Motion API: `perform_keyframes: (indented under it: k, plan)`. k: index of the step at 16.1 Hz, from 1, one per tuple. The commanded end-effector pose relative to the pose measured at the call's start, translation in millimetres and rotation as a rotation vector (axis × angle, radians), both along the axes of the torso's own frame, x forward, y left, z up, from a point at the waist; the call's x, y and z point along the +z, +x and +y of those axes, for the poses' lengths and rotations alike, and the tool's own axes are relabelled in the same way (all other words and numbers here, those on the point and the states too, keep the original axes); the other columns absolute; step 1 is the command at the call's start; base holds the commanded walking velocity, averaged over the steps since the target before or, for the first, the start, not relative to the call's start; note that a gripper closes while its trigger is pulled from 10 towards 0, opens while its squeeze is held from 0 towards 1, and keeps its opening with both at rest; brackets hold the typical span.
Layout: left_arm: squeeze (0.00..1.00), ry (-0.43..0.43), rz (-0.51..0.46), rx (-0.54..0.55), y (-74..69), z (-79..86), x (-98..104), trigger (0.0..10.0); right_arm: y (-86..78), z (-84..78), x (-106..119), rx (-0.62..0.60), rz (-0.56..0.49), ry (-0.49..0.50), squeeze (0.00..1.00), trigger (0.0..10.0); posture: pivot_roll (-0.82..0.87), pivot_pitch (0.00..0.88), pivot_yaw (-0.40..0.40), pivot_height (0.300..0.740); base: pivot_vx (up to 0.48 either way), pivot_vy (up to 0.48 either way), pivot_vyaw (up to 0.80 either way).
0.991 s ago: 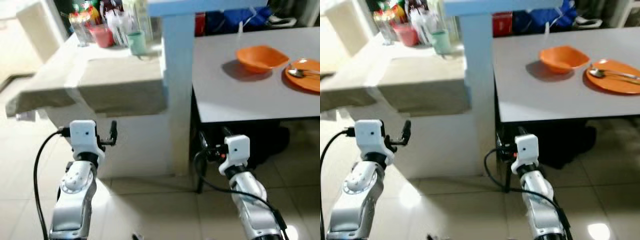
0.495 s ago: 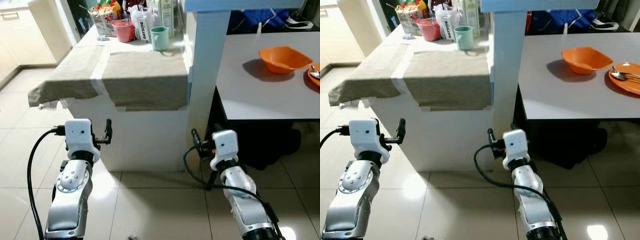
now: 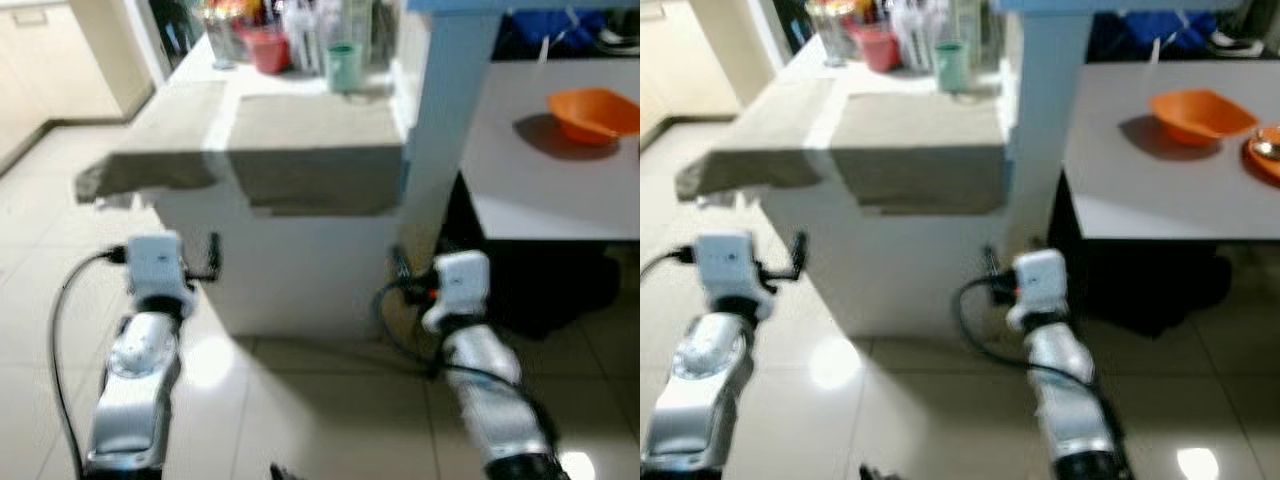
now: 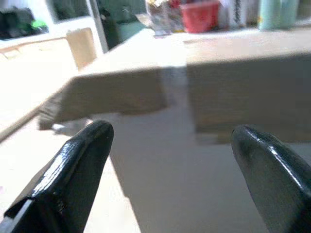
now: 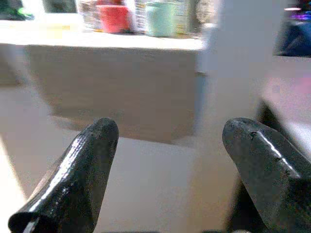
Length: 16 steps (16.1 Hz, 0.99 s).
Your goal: Setting the table
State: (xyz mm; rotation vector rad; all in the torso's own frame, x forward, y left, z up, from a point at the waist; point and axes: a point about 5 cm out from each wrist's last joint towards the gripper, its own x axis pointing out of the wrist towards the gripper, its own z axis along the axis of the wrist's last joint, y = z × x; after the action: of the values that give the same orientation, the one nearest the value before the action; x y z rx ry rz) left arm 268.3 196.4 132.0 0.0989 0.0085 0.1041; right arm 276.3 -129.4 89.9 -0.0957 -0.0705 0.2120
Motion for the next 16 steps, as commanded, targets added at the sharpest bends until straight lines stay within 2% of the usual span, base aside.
perform_keyframes:
  k: [1, 3, 6, 10, 14, 16]
  plan:
    - [0.0, 0.018, -0.011, -0.013, 0.7, -3.8, 3, 10.0, 2.1, -1.9, 7, 0.001, -0.025, -0.001, 0.0, 10.0, -0.12, 0.0, 0.108, 0.74, 0.0, 0.0, 0.0]
    - [0.0, -0.008, -0.033, -0.024, 0.5, -6.3, 6, 10.0, 2.7, -2.2, 10, -0.005, -0.045, 0.006, 0.0, 10.0, -0.12, 0.0, 0.106, 0.74, 0.0, 0.0, 0.0]
    - [0.0, 0.016, -0.05, -0.013, 3.8, -6.0, 13, 10.0, 7.6, -3.6, 21, -0.047, -0.114, -0.022, 0.0, 10.0, -0.11, 0.0, 0.105, 0.74, 0.273, 0.398, 0.0]
    - [0.0, 0.04, -0.052, -0.044, 8.5, -10.4, 18, 10.0, 19.9, -5.2, 47, -0.116, -0.204, 0.041, 0.0, 10.0, -0.11, 0.0, 0.113, 0.74, 0.277, 0.391, 0.0]
    - [0.0, 0.055, -0.045, -0.077, 12.5, -14.5, 21, 10.0, 20.3, -7.0, 37, -0.13, -0.165, 0.028, 0.0, 10.0, -0.11, 0.0, 0.119, 0.74, 0.359, 0.317, 0.0]
    - [0.0, 0.061, -0.055, -0.098, 12.0, -18.2, 23, 10.0, 16.9, -1.6, 33, -0.098, -0.149, 0.011, 0.0, 10.0, -0.11, 0.0, 0.123, 0.74, 0.439, 0.0, 0.0]
